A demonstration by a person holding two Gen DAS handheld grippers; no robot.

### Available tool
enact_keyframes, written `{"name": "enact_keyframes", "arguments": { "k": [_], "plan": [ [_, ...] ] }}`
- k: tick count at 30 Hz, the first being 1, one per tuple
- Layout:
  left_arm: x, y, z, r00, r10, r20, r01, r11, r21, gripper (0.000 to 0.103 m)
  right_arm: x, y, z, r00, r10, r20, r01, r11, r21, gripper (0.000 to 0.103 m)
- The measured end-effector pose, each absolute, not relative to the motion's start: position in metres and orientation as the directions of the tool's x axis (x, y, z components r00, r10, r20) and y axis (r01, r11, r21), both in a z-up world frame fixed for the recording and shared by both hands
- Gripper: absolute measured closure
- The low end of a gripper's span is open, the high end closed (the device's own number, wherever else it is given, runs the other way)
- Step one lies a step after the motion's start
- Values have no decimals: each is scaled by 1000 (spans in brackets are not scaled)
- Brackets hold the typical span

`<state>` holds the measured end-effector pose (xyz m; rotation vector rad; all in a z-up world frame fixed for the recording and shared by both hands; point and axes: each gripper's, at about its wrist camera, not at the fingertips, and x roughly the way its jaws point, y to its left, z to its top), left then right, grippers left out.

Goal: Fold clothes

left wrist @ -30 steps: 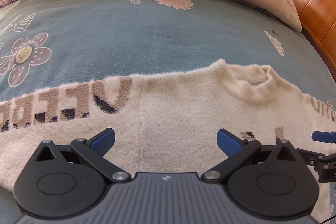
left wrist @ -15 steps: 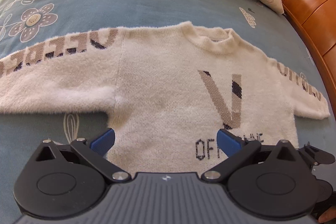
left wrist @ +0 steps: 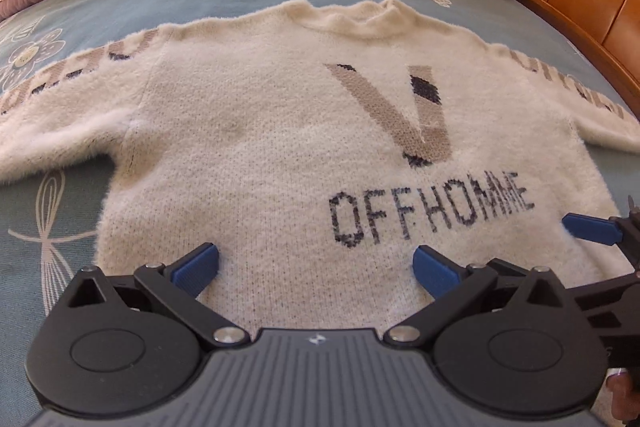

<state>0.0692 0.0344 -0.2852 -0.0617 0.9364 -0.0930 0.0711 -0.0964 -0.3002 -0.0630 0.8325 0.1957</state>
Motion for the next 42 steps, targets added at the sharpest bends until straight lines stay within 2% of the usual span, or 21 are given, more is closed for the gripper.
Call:
{"name": "enact_keyframes", "arguments": {
  "k": [7, 11, 15, 24, 31, 35, 38, 42],
  "plan": [
    [71, 38, -284, 582, -143, -801, 85, 990, -115, 1, 60, -92, -305, 698, 100, -709, -154, 988, -13, 0],
    [70, 32, -286, 581, -120, -805, 106, 992, -71, 1, 56, -93, -305, 697, 82, -712, -122, 993, -4, 0],
    [73, 32, -288, 591, -127, -796, 129, 990, -62, 1, 48, -93, -312, 739, 84, -668, -125, 992, -13, 0],
    [74, 23, -288, 604, -64, -795, 49, 998, -43, 1, 47, -98, -315, 760, 128, -637, -164, 986, 2, 0],
    [58, 20, -293, 683, -45, -729, 28, 999, -36, 0, 35, -112, -314, 776, 184, -603, -182, 981, 65, 0],
    [36, 21, -288, 708, -96, -700, 44, 995, -91, 1, 7, -123, -308, 802, 91, -590, -78, 996, 47, 0],
    [10, 26, -283, 651, -133, -748, 14, 986, -163, 1, -7, -122, -301, 789, 66, -611, -54, 998, 38, 0],
    [-39, 23, -274, 620, -91, -780, 32, 995, -91, 1, -22, -127, -305, 749, 103, -654, -44, 993, 106, 0]
  ]
}}
